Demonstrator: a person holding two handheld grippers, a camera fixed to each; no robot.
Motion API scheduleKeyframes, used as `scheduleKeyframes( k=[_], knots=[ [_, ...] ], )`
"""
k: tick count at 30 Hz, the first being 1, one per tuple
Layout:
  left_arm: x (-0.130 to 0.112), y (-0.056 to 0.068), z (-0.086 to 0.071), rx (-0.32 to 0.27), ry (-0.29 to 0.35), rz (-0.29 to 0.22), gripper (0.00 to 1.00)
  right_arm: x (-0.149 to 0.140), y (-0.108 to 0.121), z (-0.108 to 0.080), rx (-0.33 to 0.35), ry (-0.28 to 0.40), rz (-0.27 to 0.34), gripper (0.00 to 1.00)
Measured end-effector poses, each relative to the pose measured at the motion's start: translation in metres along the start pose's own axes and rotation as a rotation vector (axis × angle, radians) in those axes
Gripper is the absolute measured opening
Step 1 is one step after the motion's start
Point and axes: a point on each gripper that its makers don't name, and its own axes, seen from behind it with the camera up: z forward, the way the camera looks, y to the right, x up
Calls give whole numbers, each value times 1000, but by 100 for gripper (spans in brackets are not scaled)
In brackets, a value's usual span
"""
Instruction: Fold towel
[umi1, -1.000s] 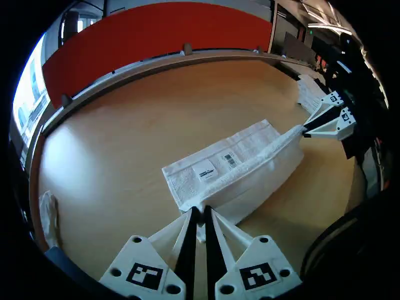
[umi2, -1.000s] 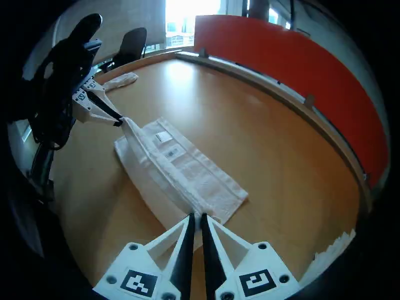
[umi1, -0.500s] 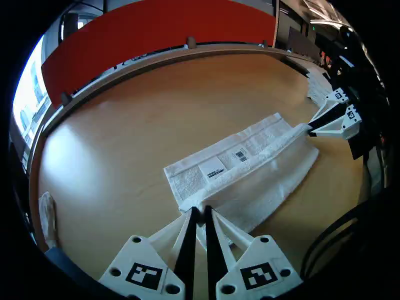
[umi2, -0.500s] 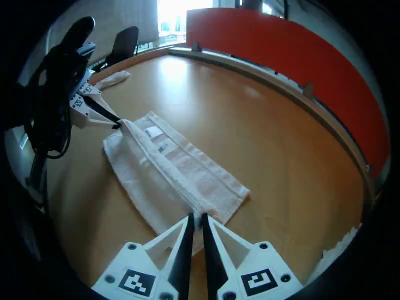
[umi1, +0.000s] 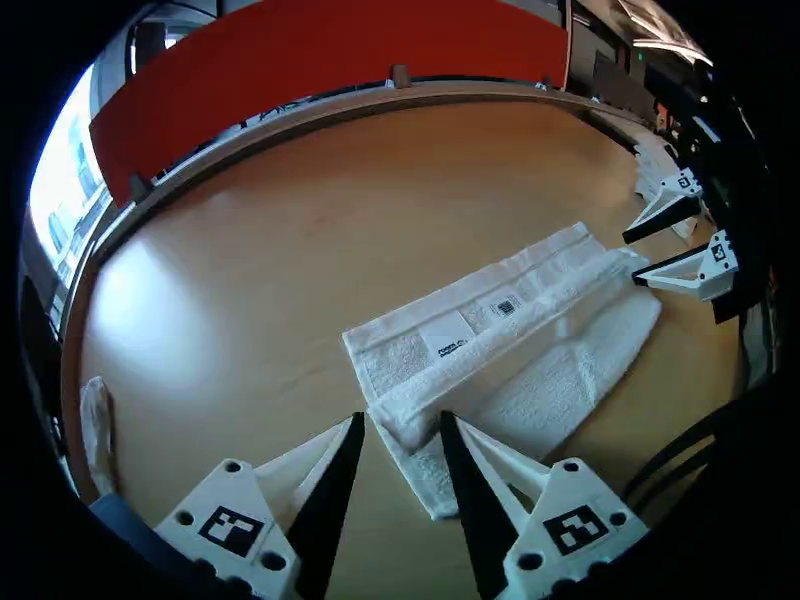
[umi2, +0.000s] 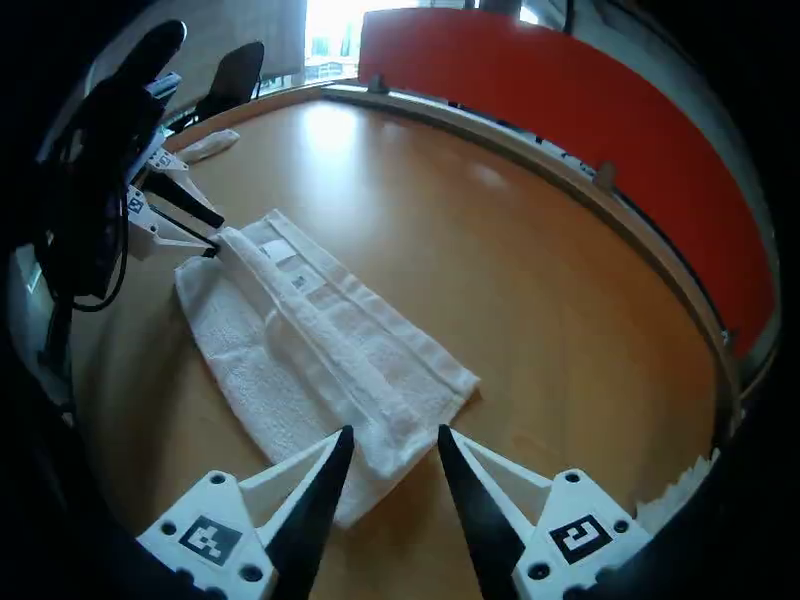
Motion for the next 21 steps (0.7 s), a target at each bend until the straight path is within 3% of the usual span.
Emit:
scheduleKeyframes(
  k=[2,6,21],
  knots=[
    [1,-3,0,10,2,4,61,0,3,1,-10,-2,-10,66],
    [3,-8,1,24,1,11,77,1,10,3,-33,-2,-20,68],
    [25,-32,4,85,26,14,86,20,31,8,-88,25,-12,75]
  ],
)
